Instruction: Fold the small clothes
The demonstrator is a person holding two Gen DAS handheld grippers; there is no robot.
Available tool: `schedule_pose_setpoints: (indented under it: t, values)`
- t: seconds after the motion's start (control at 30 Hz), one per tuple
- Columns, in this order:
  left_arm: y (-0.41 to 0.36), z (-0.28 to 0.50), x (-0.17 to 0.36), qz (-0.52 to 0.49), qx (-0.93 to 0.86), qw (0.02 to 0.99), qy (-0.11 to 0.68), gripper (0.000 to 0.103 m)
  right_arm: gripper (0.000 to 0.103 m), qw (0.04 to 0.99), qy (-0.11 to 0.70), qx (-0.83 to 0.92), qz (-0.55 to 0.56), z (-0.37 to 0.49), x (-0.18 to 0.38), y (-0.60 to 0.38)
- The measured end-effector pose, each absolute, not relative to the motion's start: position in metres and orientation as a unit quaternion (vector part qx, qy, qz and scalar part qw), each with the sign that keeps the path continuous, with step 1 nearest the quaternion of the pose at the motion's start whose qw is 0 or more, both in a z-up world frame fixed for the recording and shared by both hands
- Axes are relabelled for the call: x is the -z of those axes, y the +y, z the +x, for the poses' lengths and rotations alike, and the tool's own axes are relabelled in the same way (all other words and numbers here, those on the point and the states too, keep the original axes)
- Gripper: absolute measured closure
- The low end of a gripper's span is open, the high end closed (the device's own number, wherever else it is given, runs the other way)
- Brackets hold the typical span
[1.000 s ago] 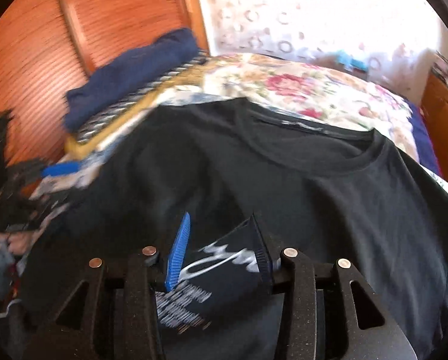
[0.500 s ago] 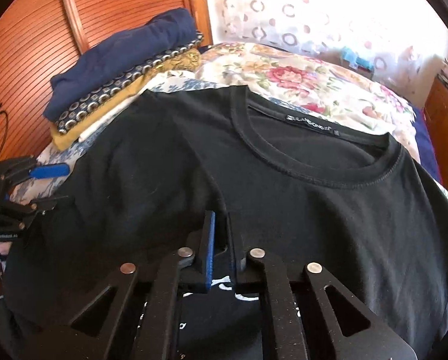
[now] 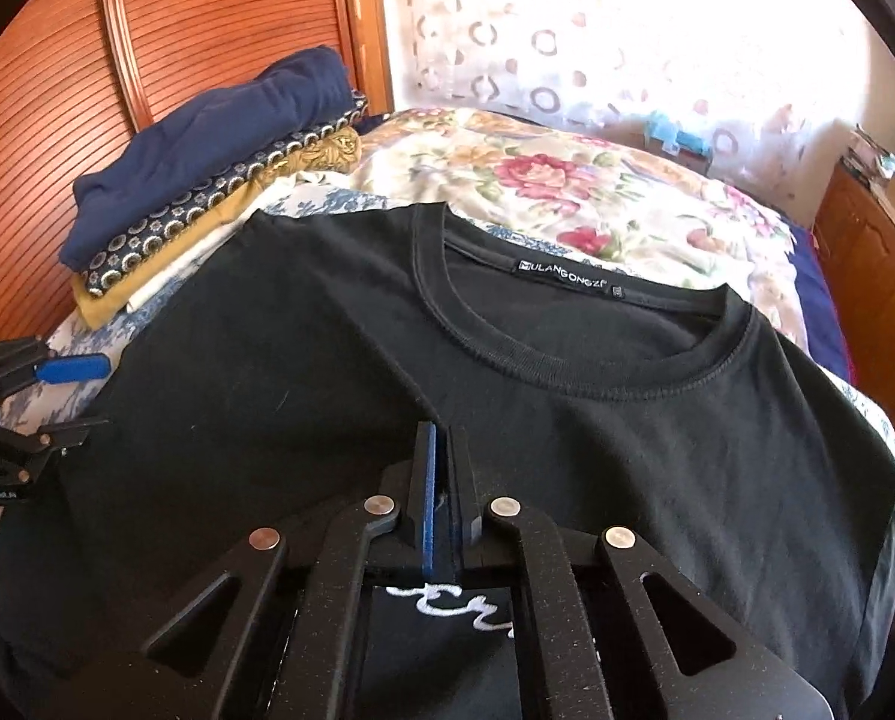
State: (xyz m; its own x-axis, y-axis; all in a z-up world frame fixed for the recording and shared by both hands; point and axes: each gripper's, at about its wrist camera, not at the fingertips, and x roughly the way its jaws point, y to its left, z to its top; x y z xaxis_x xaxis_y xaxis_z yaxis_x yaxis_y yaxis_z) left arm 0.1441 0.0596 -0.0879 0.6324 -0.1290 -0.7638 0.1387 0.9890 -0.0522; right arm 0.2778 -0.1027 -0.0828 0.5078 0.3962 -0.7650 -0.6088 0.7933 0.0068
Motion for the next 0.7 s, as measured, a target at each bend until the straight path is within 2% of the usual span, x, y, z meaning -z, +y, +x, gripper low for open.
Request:
schedule_pose_setpoints:
  t: [0.03, 0.1, 0.2, 0.43, 0.57, 0.7]
  values:
    - [0.059, 0.147, 0.088, 0.006, 0.075, 0.903, 0.422, 0.045, 0.089, 0.86, 0.399, -0.288, -0.134, 0.276, 0.082, -0.104]
    - [0.059, 0.147, 0.088, 0.007, 0.075, 0.903, 0.423, 0.045, 0.061, 0.861, 0.398, -0.286, -0.132, 0.272, 0.081, -0.109]
    - [0.059, 0.148, 0.088, 0.007, 0.075, 0.903, 0.423, 0.045, 0.042, 0.866, 0.399, -0.269, -0.137, 0.264, 0.082, -0.12]
    - [0.058, 0.147, 0.088, 0.007, 0.074, 0.903, 0.423, 0.044, 0.037, 0.868, 0.413, -0.236, -0.143, 0.25, 0.097, -0.15]
    - [0.057, 0.148, 0.089, 0.008, 0.073, 0.903, 0.423, 0.043, 0.028, 0.873, 0.41, -0.229, -0.133, 0.248, 0.099, -0.158]
    - [0.058, 0.148, 0.088, 0.008, 0.073, 0.903, 0.423, 0.043, 0.013, 0.873, 0.419, -0.213, -0.129, 0.251, 0.101, -0.159]
